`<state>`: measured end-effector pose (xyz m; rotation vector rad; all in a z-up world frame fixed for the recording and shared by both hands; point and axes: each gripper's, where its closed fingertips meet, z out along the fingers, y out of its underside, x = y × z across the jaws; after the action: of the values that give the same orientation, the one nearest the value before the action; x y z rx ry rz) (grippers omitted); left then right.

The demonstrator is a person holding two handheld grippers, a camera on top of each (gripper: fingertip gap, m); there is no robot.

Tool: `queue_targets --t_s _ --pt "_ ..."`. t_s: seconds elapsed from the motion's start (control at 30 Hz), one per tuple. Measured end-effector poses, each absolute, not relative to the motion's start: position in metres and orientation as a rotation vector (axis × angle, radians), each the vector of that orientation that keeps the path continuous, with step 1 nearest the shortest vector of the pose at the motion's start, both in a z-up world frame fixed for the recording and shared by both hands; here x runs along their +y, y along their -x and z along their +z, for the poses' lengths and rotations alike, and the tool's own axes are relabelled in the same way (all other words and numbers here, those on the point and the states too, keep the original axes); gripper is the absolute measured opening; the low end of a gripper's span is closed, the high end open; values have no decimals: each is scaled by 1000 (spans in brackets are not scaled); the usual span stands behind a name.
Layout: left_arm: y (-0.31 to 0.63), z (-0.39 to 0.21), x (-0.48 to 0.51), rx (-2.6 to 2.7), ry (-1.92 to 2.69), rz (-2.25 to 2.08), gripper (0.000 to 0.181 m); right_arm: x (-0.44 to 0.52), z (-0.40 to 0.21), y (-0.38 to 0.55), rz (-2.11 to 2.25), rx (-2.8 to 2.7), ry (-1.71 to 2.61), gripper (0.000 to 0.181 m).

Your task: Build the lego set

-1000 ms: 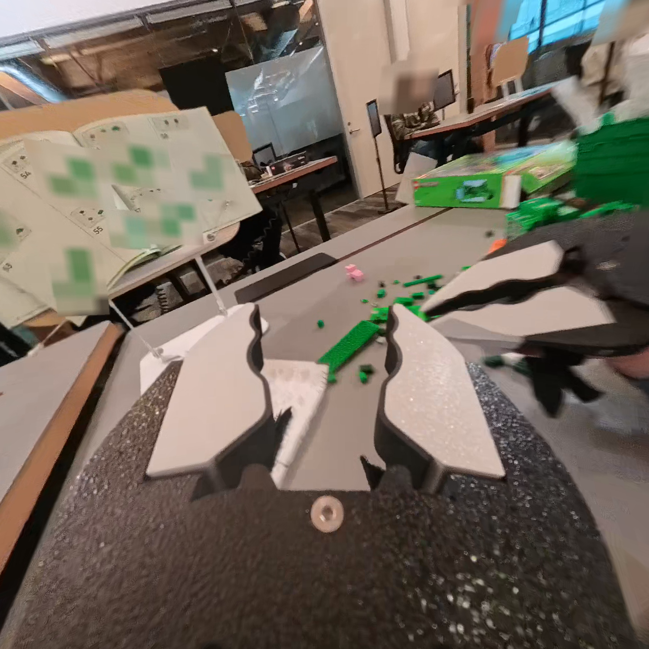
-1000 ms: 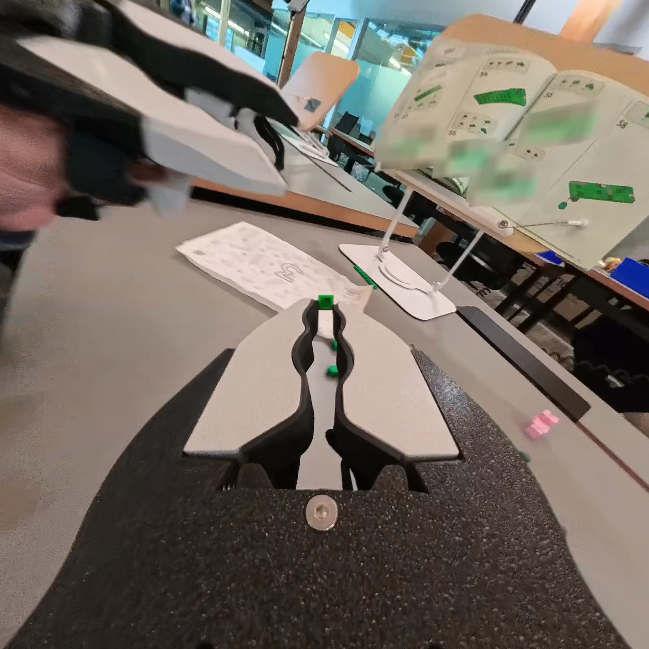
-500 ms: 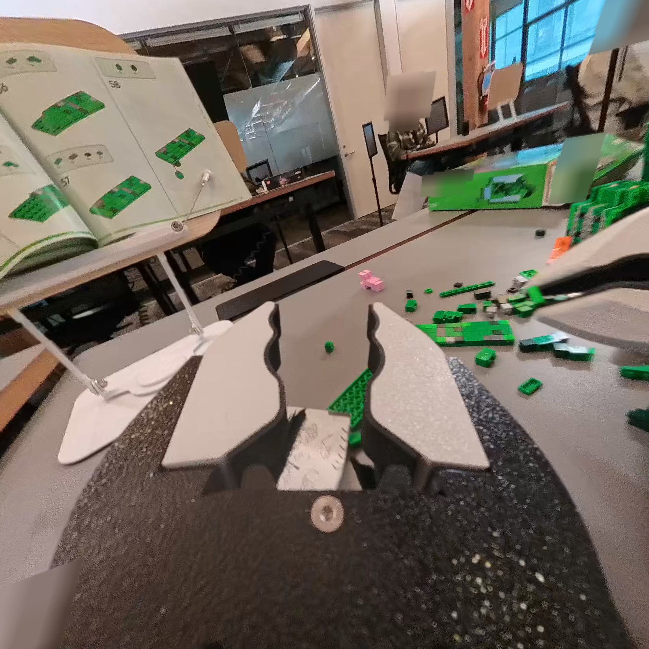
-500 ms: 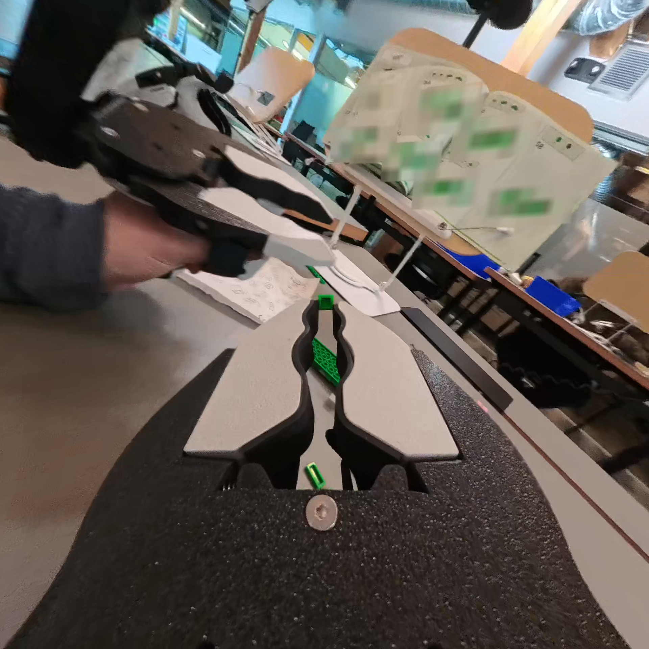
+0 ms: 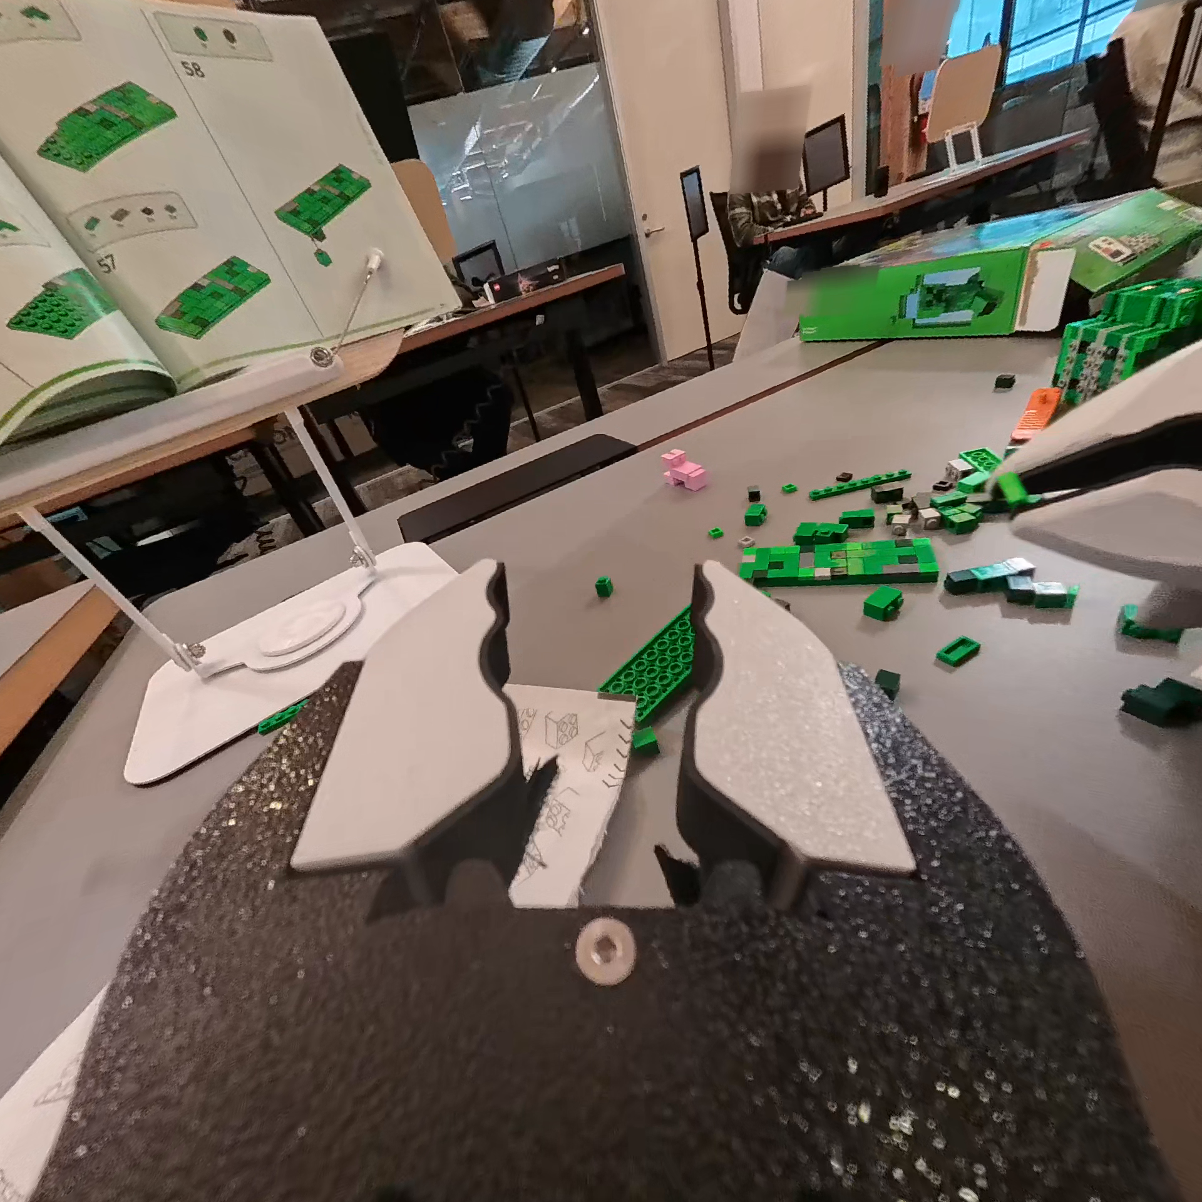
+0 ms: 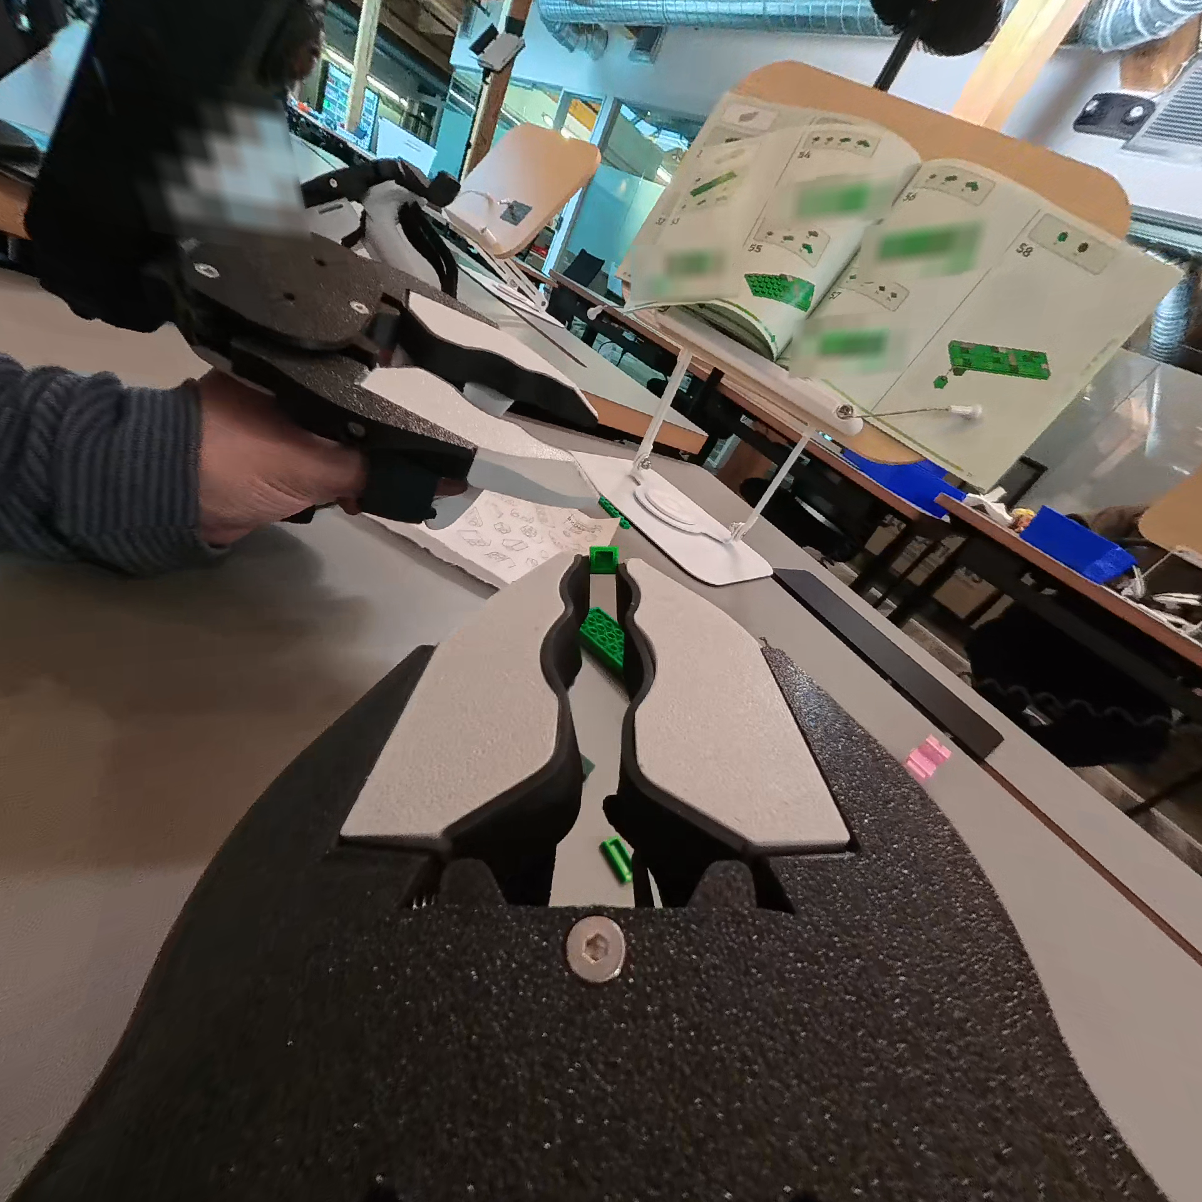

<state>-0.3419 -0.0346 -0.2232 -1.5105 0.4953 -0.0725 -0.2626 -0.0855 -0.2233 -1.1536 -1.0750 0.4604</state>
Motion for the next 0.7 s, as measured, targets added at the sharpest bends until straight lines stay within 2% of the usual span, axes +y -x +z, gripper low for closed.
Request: queue_targets --t_s 0.33,0.57,0.7 --pt "345 -226 -36 468 1533 -18 55 -96 -222 254 509 -1056 1154 8" --pt "346 -244 -28 451 1651 49 66 -97 -219 253 527 -1043 1140 7" --pt "355 -234 -32 414 1621 83 66 -97 -216 251 522 -1029 1131 8"
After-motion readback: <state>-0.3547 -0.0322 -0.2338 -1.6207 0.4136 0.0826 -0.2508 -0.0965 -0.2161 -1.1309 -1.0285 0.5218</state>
